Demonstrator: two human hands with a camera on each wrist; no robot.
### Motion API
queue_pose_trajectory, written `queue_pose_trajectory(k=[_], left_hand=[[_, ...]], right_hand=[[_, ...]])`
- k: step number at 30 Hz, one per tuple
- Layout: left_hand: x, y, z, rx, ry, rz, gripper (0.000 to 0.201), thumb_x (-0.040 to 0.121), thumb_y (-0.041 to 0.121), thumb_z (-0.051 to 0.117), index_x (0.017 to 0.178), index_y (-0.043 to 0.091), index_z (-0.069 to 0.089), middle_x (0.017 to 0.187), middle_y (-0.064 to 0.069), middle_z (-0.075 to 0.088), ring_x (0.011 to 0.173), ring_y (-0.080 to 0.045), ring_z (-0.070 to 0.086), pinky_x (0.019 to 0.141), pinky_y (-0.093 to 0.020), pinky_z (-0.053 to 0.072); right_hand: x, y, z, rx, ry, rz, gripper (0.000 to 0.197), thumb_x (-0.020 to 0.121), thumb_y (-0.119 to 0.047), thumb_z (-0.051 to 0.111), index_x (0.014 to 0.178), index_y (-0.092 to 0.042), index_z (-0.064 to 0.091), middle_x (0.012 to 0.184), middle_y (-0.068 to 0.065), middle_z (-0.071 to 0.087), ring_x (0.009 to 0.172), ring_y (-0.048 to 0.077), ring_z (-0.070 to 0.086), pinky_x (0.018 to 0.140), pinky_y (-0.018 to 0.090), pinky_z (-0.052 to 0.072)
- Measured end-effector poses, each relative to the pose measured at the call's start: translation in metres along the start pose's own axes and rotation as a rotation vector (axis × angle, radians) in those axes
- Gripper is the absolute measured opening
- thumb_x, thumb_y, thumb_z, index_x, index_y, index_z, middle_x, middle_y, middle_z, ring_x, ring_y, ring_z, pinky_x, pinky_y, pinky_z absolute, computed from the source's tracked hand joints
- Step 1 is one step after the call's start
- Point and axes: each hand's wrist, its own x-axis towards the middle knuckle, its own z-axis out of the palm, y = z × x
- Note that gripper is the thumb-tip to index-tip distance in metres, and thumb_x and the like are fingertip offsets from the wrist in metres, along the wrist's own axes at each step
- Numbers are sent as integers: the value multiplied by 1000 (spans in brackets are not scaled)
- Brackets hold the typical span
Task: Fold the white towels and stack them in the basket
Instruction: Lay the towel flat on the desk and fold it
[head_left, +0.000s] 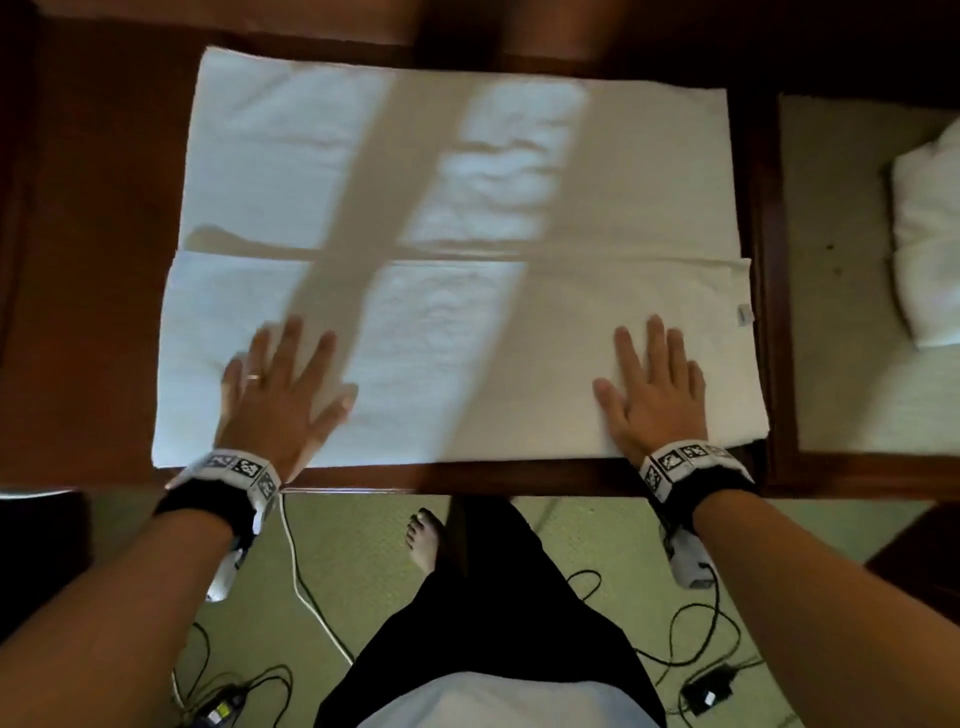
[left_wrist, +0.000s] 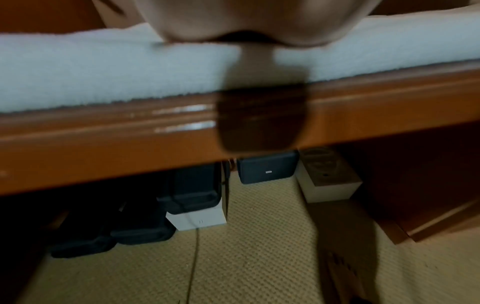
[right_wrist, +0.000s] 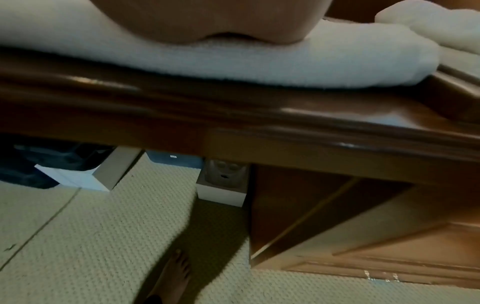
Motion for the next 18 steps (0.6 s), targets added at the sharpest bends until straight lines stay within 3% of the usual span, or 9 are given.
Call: queue_pose_trajectory(k=[2,4,8,11,14,18], left_hand=[[-21,-1,22,-30,8,-28,77,92,75,7,159,39,-5,168,0,-11,154,-35,-3,118,-63,11],[-32,2,29,-34,26,-42,78,92,75,9,160,37,0,169,-2,-8,154,-36,-1,118,-63,10],[-30,22,19,-66,42,-43,83,91,74,22,159,27,17,168,-12,6,151,-40,14,116,-63,19],[-17,46,16,-3,20,46,85,89,75,23,158,26,22,166,-15,14,148,-43,20,113,-65,24],[-8,60,23,-11,48,47,82,90,77,21,159,33,15,168,-10,5,152,-41,10,114,-66,15],[-7,59,28,-20,76,24,83,90,79,18,159,36,8,169,-6,-1,153,-39,3,117,-65,8]], right_hand=[[-26,7,18,-16,-61,42,70,95,-64,13,156,-37,-8,163,2,-22,151,28,-15,121,52,1],[-36,10,21,-24,-68,43,71,95,-66,11,155,-37,-11,162,1,-25,150,28,-18,121,54,1],[-28,-19,14,21,42,18,75,93,-64,22,158,-29,8,166,8,-8,152,33,1,118,56,16],[-20,-75,18,43,115,-183,74,92,-61,33,156,-25,25,165,10,8,150,34,14,112,51,23],[-20,-119,34,-37,39,-351,71,94,-61,33,156,-30,20,166,7,1,152,31,5,114,54,21],[-6,-82,33,-92,16,-305,70,96,-67,25,157,-39,8,166,3,-10,152,27,-8,118,53,11]])
